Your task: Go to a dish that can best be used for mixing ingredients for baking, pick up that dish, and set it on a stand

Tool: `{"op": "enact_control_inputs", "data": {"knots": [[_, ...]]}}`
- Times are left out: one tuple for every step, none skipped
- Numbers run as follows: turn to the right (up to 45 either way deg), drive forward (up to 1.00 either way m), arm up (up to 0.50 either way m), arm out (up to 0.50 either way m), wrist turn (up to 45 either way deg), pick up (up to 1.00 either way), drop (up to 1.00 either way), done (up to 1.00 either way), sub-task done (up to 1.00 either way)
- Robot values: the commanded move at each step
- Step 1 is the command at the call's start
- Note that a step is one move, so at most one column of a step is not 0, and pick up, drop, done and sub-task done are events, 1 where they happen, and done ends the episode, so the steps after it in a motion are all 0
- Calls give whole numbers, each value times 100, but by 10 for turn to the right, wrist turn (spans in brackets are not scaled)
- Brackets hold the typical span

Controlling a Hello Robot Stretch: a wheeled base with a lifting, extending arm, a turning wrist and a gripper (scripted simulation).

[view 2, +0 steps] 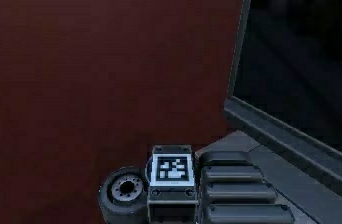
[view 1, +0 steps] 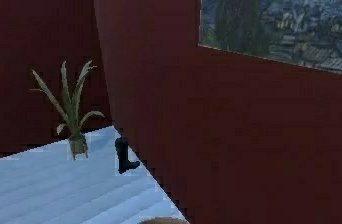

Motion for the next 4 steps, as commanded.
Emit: {"op": "enact_control_inputs", "data": {"knots": [[450,0,0,0,0,0,0,0,0],[60,0,0,0,0,0,0,0,0],[0,0,0,46,0,0,0,0,0],[0,0,0,0,450,0,0,0,0]]}}
